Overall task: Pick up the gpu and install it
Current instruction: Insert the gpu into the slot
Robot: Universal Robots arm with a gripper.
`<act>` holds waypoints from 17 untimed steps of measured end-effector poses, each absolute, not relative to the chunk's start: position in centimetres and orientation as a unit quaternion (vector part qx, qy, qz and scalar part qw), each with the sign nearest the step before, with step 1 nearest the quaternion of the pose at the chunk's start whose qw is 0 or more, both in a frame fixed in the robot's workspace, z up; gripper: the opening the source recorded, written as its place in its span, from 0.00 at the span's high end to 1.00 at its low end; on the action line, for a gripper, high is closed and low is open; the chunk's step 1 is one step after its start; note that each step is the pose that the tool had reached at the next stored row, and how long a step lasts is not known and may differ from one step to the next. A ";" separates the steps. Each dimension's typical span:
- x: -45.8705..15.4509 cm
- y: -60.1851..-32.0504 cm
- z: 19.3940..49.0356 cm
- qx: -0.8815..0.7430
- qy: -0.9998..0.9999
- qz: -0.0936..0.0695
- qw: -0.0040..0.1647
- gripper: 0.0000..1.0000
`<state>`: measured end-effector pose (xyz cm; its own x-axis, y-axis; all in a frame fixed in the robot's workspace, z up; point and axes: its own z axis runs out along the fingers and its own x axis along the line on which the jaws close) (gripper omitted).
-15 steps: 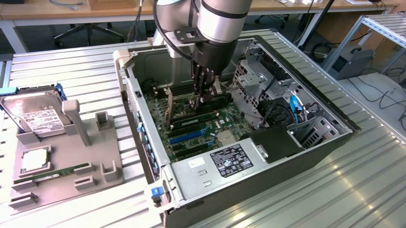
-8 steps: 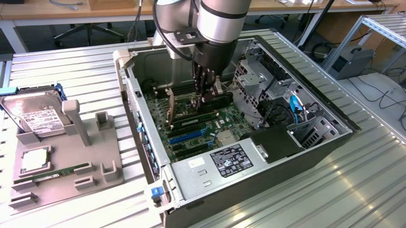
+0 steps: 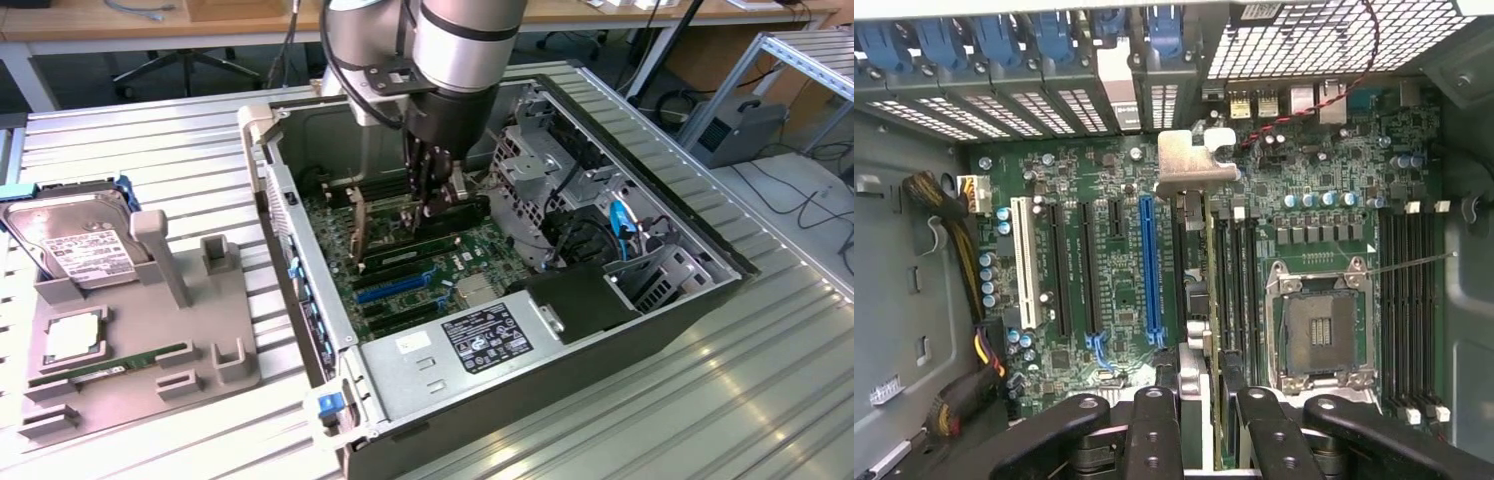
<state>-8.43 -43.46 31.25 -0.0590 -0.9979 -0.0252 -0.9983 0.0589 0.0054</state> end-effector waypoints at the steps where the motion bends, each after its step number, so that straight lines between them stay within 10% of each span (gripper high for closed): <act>1: -8.5 -43.5 31.2 -0.686 0.728 0.010 0.007 0.73; 17: -9.8 -43.6 30.0 -0.686 0.728 0.000 -0.003 0.73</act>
